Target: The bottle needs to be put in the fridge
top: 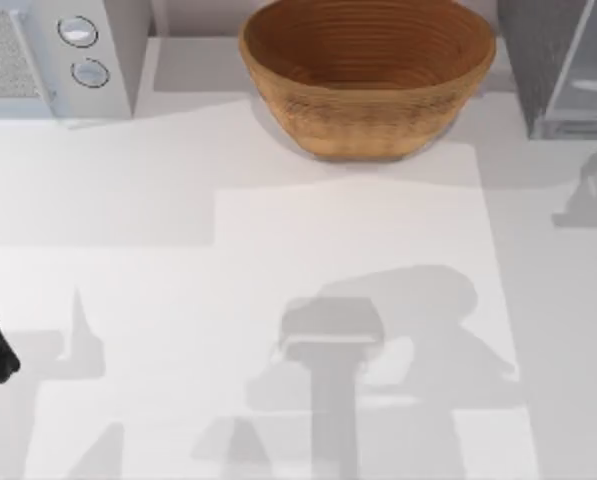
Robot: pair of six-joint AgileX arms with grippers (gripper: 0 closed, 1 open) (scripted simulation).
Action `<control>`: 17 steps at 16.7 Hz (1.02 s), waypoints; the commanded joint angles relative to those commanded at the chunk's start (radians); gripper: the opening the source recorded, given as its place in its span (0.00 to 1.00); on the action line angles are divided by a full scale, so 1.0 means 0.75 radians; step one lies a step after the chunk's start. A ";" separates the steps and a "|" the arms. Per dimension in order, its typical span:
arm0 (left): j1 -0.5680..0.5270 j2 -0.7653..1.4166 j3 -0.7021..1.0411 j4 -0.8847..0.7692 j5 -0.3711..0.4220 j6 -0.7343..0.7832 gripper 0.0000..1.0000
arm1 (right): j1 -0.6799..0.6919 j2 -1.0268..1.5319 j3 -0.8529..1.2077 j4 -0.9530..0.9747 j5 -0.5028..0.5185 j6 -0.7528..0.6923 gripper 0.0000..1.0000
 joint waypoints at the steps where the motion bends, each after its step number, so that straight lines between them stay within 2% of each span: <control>1: 0.000 0.000 0.000 0.000 0.000 0.000 1.00 | -0.019 0.158 0.065 0.075 -0.017 0.001 0.01; 5: 0.000 0.000 0.000 0.000 0.000 0.000 1.00 | -0.092 0.746 0.304 0.350 -0.077 -0.004 0.01; 9: 0.000 0.000 0.000 0.000 0.000 0.000 1.00 | -0.150 1.180 0.492 0.567 -0.126 -0.018 0.01; 13: 0.000 0.000 0.000 0.000 0.000 0.000 1.00 | -0.179 1.406 0.601 0.693 -0.157 -0.031 0.01; 17: 0.000 0.000 0.000 0.000 0.000 0.000 1.00 | -0.183 1.438 0.618 0.712 -0.164 -0.033 0.01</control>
